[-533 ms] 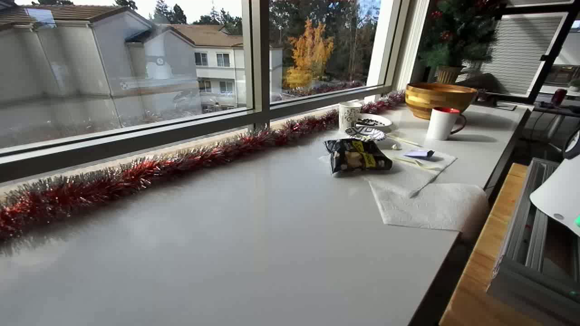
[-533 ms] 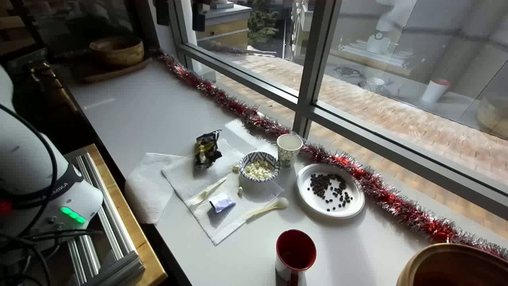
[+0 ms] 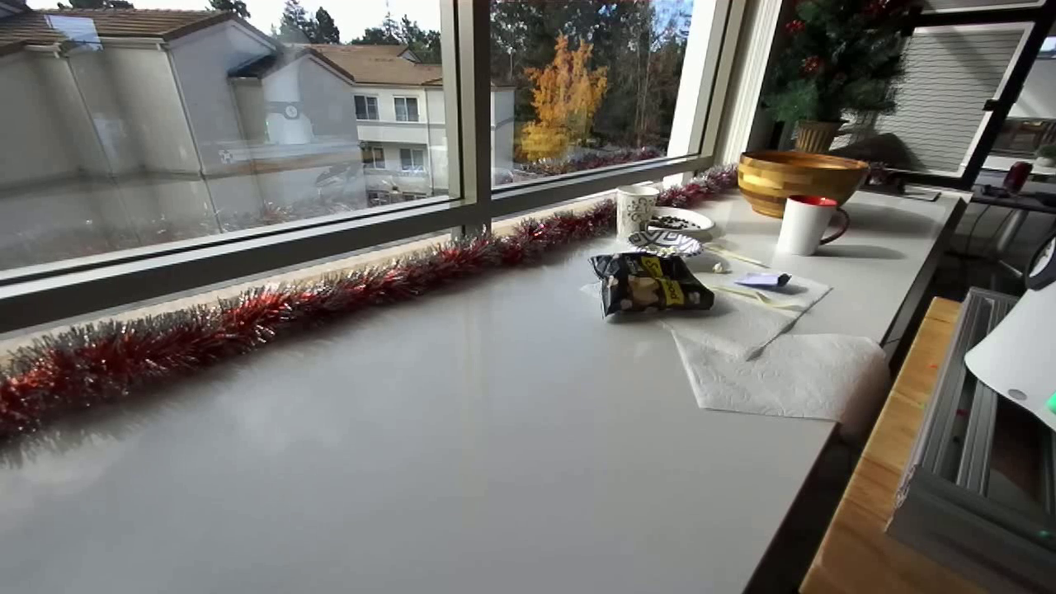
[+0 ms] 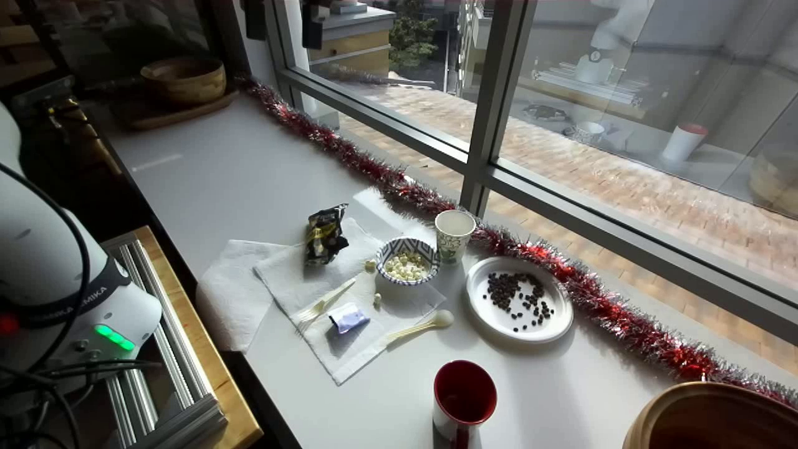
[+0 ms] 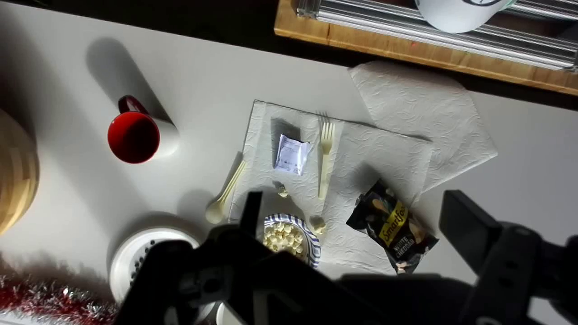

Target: Turn the plastic spoon over

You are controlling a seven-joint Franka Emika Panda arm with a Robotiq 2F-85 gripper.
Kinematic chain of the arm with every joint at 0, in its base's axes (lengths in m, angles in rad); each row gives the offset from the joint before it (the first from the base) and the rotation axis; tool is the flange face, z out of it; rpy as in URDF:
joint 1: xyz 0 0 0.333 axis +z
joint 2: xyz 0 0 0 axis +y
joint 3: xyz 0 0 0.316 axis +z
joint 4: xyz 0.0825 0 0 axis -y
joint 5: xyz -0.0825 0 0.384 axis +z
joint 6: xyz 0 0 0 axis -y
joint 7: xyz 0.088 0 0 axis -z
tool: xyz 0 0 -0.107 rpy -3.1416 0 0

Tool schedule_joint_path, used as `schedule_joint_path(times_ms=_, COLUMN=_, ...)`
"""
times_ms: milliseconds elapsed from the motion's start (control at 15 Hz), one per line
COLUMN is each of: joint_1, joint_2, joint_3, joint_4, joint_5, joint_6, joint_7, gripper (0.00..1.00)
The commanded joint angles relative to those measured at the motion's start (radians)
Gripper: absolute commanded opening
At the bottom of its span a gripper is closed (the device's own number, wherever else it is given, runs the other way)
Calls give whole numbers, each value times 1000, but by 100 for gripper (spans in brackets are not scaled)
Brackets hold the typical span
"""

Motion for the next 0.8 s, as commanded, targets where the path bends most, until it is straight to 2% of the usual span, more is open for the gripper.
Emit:
schedule_joint_path(times_ms=0, joint_1=0, joint_2=26, joint_3=5, joint_4=16, joint_5=20, joint_6=2, joint_7=85, gripper=100)
schedule_joint_path(times_ms=67, joint_1=-5, joint_2=49, joint_3=13, joint_4=8, joint_5=51, joint_6=51, joint_7=181, gripper=100)
schedule_joint_path(times_ms=333, joint_1=-14, joint_2=141, joint_3=20, joint_4=-34, joint_5=156, joint_6=223, joint_7=393, gripper=100)
schedule_joint_path(times_ms=533, joint_1=-34, joint_2=194, joint_3=20, joint_4=-107, joint_5=187, joint_6=407, joint_7=524, gripper=100)
schedule_joint_path(times_ms=733, joint_1=-70, joint_2=231, joint_3=10, joint_4=-191, joint_5=171, joint_6=598, joint_7=631, gripper=100)
